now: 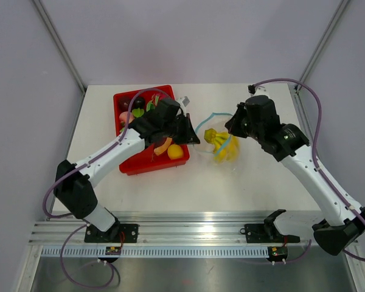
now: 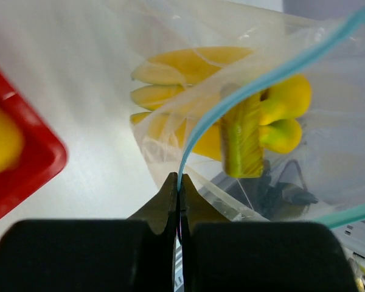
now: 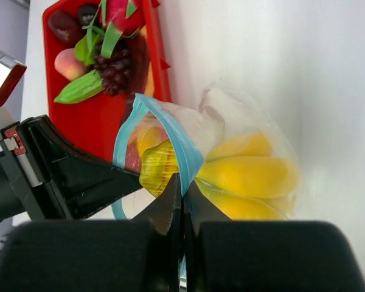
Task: Place the food in the zip-top bag and seal the zipper
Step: Adjust the zipper food storage bag at the center of the board.
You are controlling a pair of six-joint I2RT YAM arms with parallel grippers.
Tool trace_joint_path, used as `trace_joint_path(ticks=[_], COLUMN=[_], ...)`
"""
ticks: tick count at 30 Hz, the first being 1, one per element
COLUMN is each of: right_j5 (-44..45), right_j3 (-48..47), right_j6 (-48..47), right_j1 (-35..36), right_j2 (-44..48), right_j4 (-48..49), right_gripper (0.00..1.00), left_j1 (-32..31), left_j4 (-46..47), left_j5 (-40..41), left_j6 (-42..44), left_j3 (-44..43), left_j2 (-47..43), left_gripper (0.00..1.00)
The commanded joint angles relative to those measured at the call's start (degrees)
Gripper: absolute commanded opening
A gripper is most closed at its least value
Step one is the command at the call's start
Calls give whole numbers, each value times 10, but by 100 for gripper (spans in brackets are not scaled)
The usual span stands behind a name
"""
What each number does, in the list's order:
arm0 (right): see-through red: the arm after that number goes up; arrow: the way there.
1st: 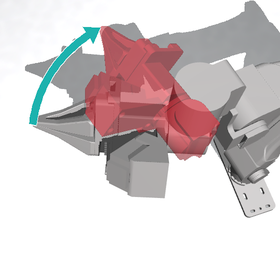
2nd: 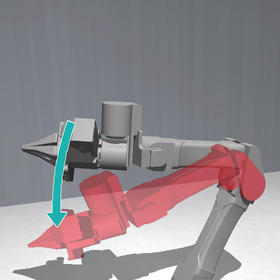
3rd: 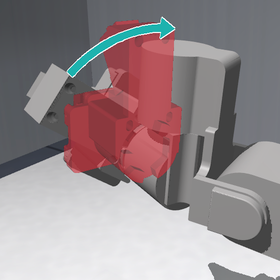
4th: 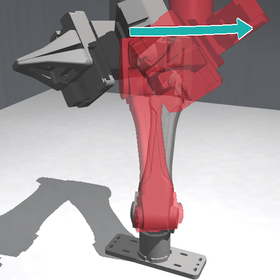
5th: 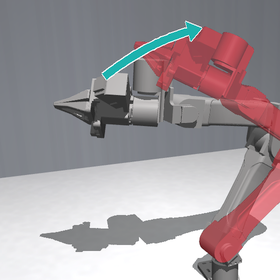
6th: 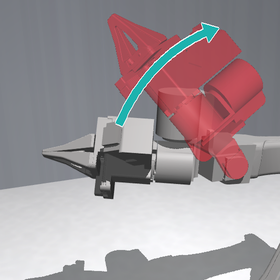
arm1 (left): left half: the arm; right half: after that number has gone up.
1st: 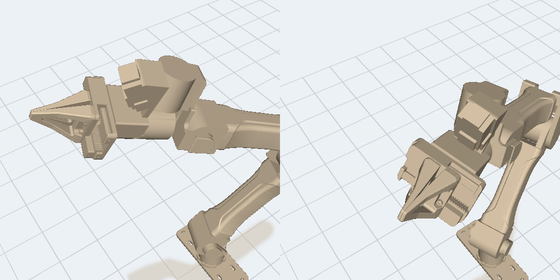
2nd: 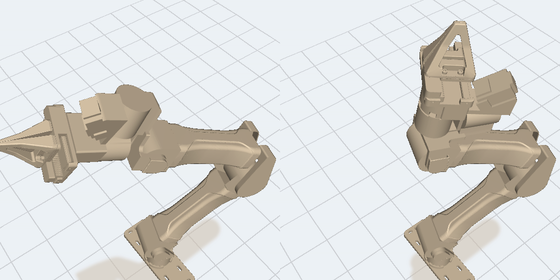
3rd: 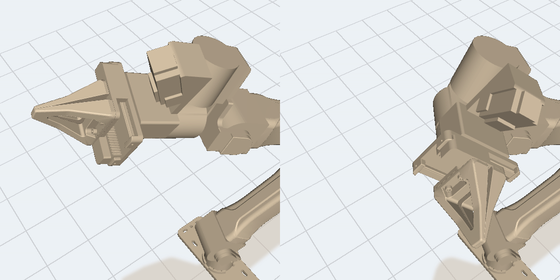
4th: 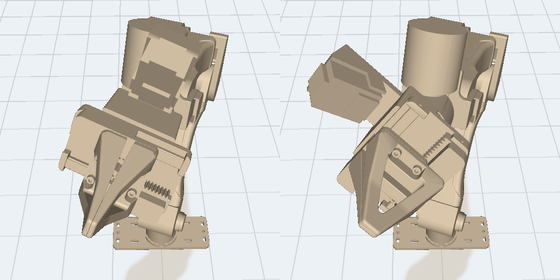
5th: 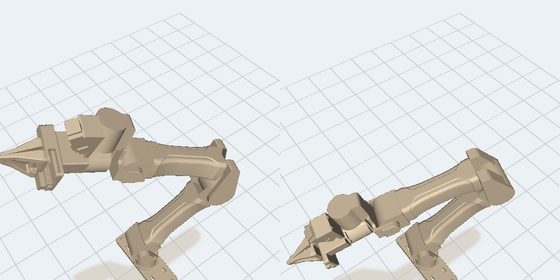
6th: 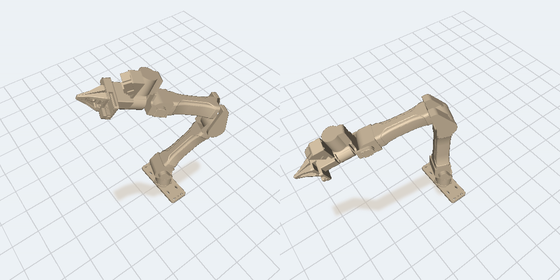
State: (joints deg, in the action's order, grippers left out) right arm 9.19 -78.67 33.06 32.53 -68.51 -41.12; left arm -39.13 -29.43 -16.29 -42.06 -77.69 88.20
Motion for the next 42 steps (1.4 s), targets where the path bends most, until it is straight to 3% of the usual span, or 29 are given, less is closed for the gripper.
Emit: trace_joint_path(ticks=[1, 4, 9, 13, 17, 19, 23, 27, 31, 35, 38, 42], right_j5=[57, 48, 75, 79, 97, 104, 130, 138, 160, 188, 188, 175], right_j3=[-71, -26, 149, 100, -33, -49, 53, 166, 109, 32, 31, 99], right_j6=[-41, -35, 12, -4, -50, -55, -34, 15, 13, -12, -9, 34], right_j1=[-5, -6, -6, -6, -6, -6, -6, -6, -5, -6, -6, -6], right_j2=[23, 51, 25, 25, 48, 59, 102, 85, 71, 95, 97, 87], right_j4=[-21, -14, -1, -13, -40, -42, -34, -76, -131, -137, -149, -175], right_gripper=[0, 0, 0, 0, 0, 0, 0, 0, 0, 0, 0, 0], left_j1=[-21, -25, -36, -45, -46, -46, -46, -67, -87, -94, -95, -96], left_j4=[29, 44, 44, 11, -13, -14, 15, 48, -24, -55, -34, -16], left_j5=[-50, -48, -57, -72, -67, -52, -56, -87, -87, -74, -61, -55], left_j6=[5, 0, -5, 8, 29, 33, 10, -14, 22, 40, 43, 44], left_j3=[-88, -101, -84, -137, -234, -247, -167, -134, -245, -354, -358, -327], left_j2=[-1, -1, 93, 120, 72, 44, 63, 135, 179, 165, 143, 151], left_gripper=[0, 0, 0, 0, 0, 0, 0, 0, 0, 0, 0, 0])
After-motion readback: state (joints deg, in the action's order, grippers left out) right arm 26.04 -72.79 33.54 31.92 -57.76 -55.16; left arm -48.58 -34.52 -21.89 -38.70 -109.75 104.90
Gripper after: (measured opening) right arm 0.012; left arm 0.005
